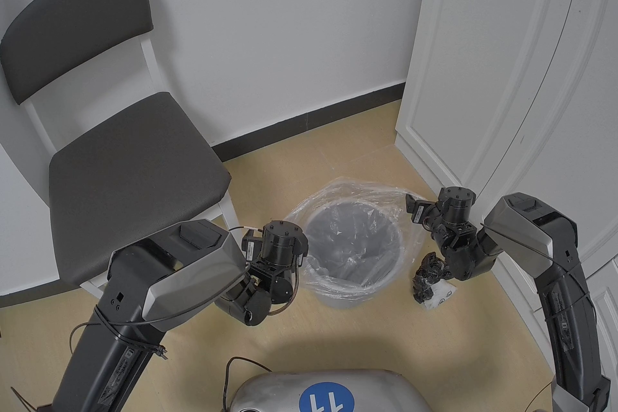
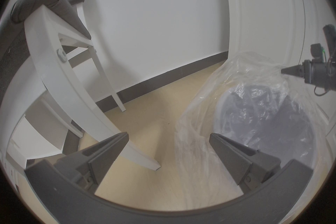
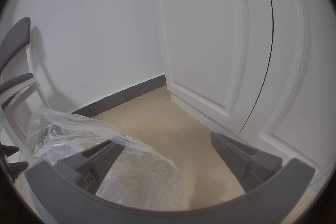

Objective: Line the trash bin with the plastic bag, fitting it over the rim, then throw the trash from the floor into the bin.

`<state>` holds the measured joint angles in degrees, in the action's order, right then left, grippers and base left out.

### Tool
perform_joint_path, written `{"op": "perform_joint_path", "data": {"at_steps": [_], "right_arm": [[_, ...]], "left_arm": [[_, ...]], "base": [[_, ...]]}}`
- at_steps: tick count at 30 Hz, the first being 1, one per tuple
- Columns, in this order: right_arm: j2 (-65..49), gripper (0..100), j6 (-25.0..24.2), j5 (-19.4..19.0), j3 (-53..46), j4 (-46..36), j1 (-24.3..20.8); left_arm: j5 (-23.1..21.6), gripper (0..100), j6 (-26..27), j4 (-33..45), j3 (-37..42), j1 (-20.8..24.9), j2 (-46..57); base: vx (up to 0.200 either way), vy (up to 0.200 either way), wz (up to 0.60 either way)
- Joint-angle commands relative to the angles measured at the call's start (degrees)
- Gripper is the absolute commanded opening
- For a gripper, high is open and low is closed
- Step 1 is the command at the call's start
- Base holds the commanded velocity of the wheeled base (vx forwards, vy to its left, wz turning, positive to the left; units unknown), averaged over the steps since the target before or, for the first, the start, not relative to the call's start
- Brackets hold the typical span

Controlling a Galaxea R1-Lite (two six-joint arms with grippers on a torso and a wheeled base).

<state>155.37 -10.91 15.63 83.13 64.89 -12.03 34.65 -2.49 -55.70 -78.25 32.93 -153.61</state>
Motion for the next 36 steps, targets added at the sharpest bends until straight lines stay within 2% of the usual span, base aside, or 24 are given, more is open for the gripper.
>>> {"op": "perform_joint_path", "data": {"at_steps": [1,6,20,30,36], "right_arm": [[-1.03,100,0.01,0.02,-0.69,0.06,-0.01],[-1.91,100,0.01,0.02,-1.48,0.06,-0.1],[-3.49,100,0.89,0.02,-3.24,0.06,-0.1],[-7.98,100,1.33,-0.16,-6.84,-3.45,-0.89],[-8.42,100,0.98,-0.95,-7.45,-3.72,-1.85]], "left_arm": [[-0.1,100,0.11,0.59,0.64,0.12,-0.11],[-0.1,100,0.03,2.96,2.05,0.74,-0.37],[-0.1,100,-1.38,3.14,3.02,2.14,-0.11],[-0.37,100,-1.03,5.86,12.77,2.41,11.93],[-1.95,100,-1.82,4.37,13.56,4.16,12.02]], "base": [[0.0,0.0,0.0],[0.0,0.0,0.0],[0.0,0.0,0.0],[0.0,0.0,0.0],[0.0,0.0,0.0]]}}
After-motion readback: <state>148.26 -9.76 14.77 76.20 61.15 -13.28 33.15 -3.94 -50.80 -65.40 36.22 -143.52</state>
